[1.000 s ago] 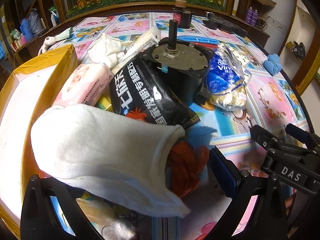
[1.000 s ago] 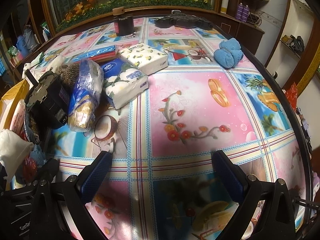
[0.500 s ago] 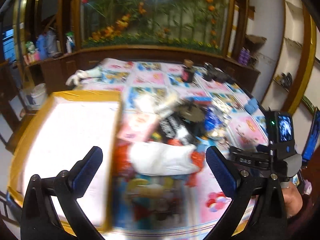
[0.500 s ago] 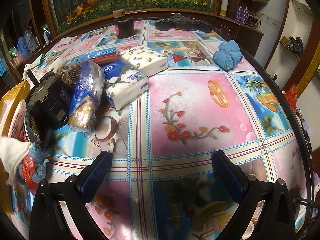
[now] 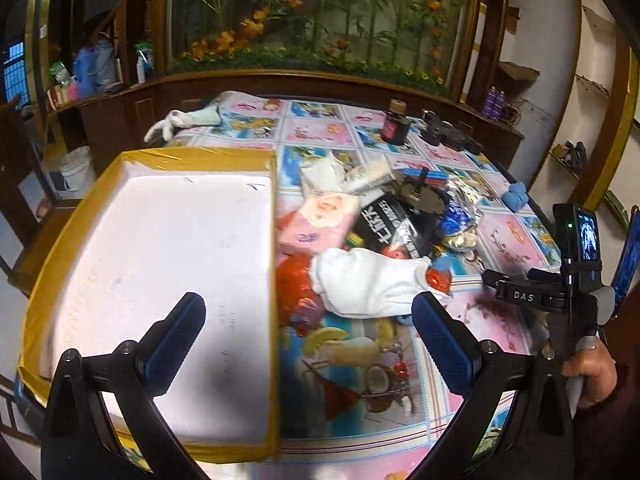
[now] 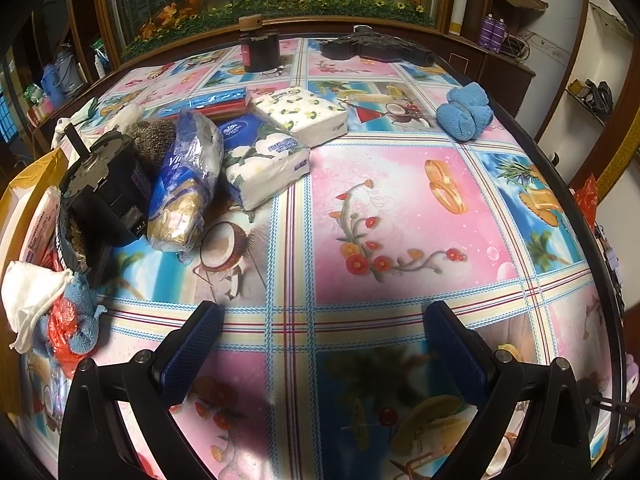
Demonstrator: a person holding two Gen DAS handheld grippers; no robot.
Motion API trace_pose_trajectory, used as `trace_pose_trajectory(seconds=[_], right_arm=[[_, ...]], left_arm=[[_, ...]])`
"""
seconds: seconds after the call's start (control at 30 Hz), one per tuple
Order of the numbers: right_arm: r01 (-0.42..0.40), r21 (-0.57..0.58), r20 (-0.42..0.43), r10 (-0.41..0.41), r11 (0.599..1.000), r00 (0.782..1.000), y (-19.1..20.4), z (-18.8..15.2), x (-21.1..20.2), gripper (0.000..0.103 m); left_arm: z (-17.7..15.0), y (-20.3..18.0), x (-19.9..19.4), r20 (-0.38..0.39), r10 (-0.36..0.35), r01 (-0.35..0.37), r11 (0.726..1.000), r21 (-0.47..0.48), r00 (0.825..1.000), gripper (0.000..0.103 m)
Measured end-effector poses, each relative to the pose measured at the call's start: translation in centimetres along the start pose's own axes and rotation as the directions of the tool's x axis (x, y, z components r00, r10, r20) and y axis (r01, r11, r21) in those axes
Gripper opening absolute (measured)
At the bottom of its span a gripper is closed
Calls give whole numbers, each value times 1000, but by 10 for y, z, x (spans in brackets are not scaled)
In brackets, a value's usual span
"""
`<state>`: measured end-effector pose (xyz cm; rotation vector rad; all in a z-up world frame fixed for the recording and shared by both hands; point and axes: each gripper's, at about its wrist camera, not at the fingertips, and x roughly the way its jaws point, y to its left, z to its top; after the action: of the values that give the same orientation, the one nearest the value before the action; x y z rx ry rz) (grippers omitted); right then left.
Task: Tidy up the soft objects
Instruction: 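Grasp the white cloth with blue sock with the left tool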
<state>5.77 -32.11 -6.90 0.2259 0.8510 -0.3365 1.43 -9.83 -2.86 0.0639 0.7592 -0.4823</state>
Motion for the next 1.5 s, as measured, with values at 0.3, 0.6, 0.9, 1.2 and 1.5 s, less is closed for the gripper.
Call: trace_pose_trajectory(seconds=[0.3, 0.6, 0.9, 1.2, 1.5], right_arm=[[-56, -4, 18, 56, 998, 998, -5, -4, -4, 102], [-73, 11, 27, 73, 997, 997, -8, -5, -5, 102], [-73, 13, 28, 73, 997, 997, -8, -5, -5, 102], [-181, 91, 32, 178, 979, 983, -19, -4, -20, 102], [-270, 65, 33, 268, 961, 963, -11, 18, -38, 102]], left_arm=[[13, -16, 50, -116, -24, 15, 997, -81, 993, 103], [14, -41, 70, -143, 1, 9, 997, 71, 990, 19], [14, -24, 43, -113, -167, 165, 986, -26, 979, 14], [18, 1, -1, -14, -246, 244, 965, -94, 969, 14], [-2, -51, 35, -142, -171, 203, 946, 253, 975, 41]])
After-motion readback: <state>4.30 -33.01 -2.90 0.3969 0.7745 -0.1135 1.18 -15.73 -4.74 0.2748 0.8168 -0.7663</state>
